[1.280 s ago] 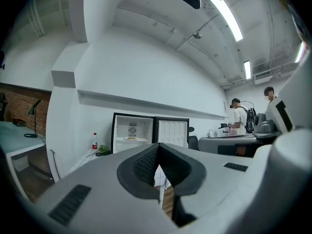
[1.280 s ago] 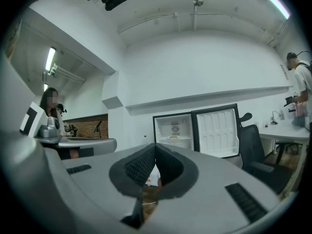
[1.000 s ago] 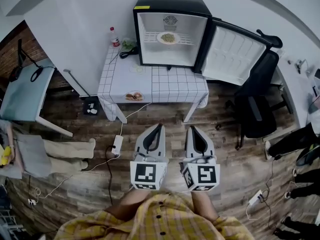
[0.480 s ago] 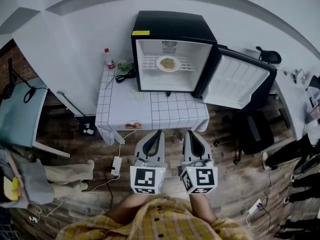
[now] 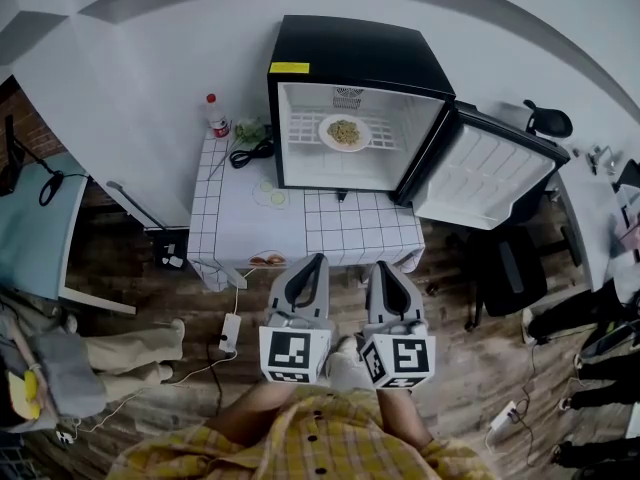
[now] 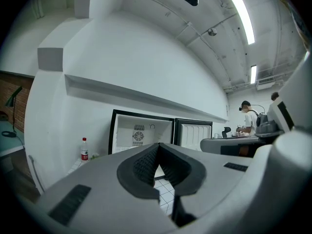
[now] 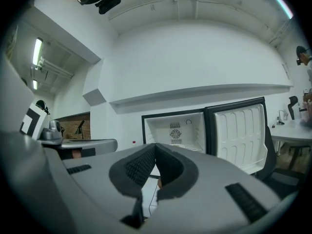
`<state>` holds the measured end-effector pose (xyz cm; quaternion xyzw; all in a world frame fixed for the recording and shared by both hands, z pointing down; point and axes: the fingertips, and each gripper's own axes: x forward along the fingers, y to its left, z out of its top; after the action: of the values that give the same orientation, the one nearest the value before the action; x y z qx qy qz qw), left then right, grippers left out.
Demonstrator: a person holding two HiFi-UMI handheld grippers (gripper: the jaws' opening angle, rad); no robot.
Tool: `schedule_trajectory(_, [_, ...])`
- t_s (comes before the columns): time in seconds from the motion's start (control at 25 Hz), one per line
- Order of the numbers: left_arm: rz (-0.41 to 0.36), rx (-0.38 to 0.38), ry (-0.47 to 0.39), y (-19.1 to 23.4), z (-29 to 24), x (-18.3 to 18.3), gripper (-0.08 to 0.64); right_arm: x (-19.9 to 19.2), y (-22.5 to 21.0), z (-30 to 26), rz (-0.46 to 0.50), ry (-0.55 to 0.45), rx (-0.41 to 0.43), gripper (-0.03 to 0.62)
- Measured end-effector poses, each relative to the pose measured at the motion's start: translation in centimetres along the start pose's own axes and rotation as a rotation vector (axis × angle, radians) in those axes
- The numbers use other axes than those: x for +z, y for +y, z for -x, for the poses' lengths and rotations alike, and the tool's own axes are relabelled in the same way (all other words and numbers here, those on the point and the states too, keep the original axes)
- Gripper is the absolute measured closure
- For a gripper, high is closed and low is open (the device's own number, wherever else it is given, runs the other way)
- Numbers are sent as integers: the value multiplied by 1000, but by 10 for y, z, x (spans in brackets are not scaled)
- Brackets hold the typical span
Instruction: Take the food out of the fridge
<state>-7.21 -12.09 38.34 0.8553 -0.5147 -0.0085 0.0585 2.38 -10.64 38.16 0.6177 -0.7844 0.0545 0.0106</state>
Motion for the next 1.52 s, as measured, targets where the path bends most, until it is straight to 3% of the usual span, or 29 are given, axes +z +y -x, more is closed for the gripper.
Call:
schedule_trajectory(0.68, [-33,65,-8,13,-112,3,554,12,-61,-98,2,-24,67,584])
schedule_trajectory(1.52, [-39,182,34,11,-235,-3,554,9,-138,-190,-28,30,202,586])
